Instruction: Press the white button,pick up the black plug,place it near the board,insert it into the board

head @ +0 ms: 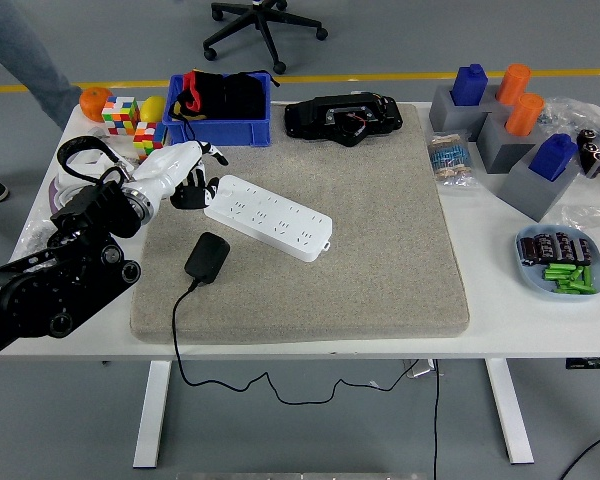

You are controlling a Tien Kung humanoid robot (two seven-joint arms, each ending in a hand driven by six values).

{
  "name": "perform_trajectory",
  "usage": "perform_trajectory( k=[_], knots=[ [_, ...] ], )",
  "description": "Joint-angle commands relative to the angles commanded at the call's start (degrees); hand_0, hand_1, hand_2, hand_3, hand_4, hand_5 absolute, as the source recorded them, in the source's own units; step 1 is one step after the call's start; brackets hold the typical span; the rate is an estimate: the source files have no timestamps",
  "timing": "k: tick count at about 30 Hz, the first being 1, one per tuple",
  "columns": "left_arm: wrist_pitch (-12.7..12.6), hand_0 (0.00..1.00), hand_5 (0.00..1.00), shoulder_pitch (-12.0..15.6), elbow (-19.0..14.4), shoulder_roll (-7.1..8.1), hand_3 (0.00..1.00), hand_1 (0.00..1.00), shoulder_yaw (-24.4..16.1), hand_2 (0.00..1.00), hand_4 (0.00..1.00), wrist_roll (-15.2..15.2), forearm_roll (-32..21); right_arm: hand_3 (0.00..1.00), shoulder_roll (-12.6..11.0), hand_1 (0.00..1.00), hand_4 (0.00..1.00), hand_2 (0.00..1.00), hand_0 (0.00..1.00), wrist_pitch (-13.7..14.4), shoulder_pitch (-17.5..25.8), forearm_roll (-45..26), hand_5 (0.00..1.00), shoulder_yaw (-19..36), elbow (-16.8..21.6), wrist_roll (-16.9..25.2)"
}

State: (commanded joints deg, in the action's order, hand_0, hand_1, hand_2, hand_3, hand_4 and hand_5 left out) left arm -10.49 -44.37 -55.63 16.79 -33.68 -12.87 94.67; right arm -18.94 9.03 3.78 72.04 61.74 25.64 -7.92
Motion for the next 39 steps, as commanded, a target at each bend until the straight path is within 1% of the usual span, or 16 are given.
perform_trajectory(
  k=[1, 2, 4, 5, 8, 12, 15, 19, 20, 23, 25, 39],
  knots=[
    [0.0, 0.020, 0.002, -0.4, 0.5, -0.17, 0.642, 0.024, 0.5, 0.125, 0.002, 0.1, -0.1, 0.572, 0.0, 0.619, 0.675, 0.634, 0.692, 0.0, 0.0, 0.0, 0.257, 0.0, 0.0, 0.0],
    [0.1, 0.020, 0.002, -1.4, 1.7, -0.64, 0.642, 0.024, 2.0, 0.125, 0.002, 0.2, -0.4, 0.572, 0.0, 0.619, 0.675, 0.634, 0.692, 0.0, 0.0, 0.0, 0.257, -0.1, 0.0, 0.0],
    [0.2, 0.020, 0.002, -2.2, 2.6, -0.99, 0.642, 0.024, 3.2, 0.125, 0.002, 0.2, -0.5, 0.572, -0.1, 0.619, 0.675, 0.634, 0.692, 0.0, 0.0, 0.0, 0.257, -0.2, 0.0, 0.0],
    [0.3, 0.020, 0.002, -3.3, 3.9, -1.51, 0.642, 0.024, 4.8, 0.125, 0.002, 0.4, -0.9, 0.572, -0.1, 0.619, 0.675, 0.634, 0.692, 0.0, -0.1, 0.0, 0.257, -0.2, 0.0, 0.0],
    [0.6, 0.011, 0.002, -5.3, 6.7, -2.58, 0.629, 0.012, 8.4, 0.133, 0.002, 0.5, -1.5, 0.571, -0.2, 0.619, 0.673, 0.633, 0.692, 0.0, -0.2, 0.0, 0.255, -0.4, 0.1, 0.0],
    [0.8, 0.009, 0.002, -7.0, 9.4, -3.85, 0.627, 0.011, 11.8, 0.133, 0.002, 0.7, -2.3, 0.571, -0.3, 0.619, 0.674, 0.634, 0.691, 0.0, -0.3, -0.1, 0.255, -0.6, 0.1, 0.0],
    [1.2, 0.009, 0.002, -8.3, 12.5, -5.24, 0.627, 0.011, 14.6, 0.133, 0.002, 0.7, -3.2, 0.571, -0.4, 0.619, 0.674, 0.634, 0.691, 0.0, -0.3, -0.1, 0.255, -0.9, 0.0, 0.0],
    [1.0, 0.005, 0.002, -8.9, 15.1, -6.23, 0.626, 0.010, 15.3, 0.133, 0.002, 0.9, -3.3, 0.571, -0.4, 0.619, 0.673, 0.633, 0.691, 0.0, -0.4, -0.1, 0.254, -1.0, 0.0, 0.0],
    [0.5, 0.005, 0.002, -9.0, 15.8, -6.52, 0.626, 0.010, 15.2, 0.133, 0.002, 1.0, -3.1, 0.571, -0.5, 0.619, 0.673, 0.633, 0.691, 0.0, -0.5, -0.2, 0.254, -1.1, 0.0, 0.0],
    [-0.2, 0.005, 0.002, -9.3, 17.0, -7.11, 0.626, 0.010, 15.3, 0.133, 0.002, 1.0, -2.5, 0.571, -0.5, 0.619, 0.673, 0.633, 0.691, 0.0, -0.5, -0.2, 0.254, -1.2, 0.0, 0.0],
    [-0.2, 0.003, 0.002, -9.7, 17.9, -7.55, 0.624, 0.010, 15.8, 0.133, 0.002, 0.8, -2.6, 0.571, -0.6, 0.620, 0.672, 0.632, 0.691, 0.0, -0.5, -0.2, 0.252, -1.3, 0.0, 0.0],
    [0.3, 0.002, 0.002, -10.8, 21.4, -9.24, 0.624, 0.009, 19.7, 0.132, 0.002, 0.5, -3.6, 0.570, -0.6, 0.619, 0.671, 0.631, 0.691, 0.0, -0.7, -0.3, 0.254, -1.8, 0.0, 0.0]
  ],
)
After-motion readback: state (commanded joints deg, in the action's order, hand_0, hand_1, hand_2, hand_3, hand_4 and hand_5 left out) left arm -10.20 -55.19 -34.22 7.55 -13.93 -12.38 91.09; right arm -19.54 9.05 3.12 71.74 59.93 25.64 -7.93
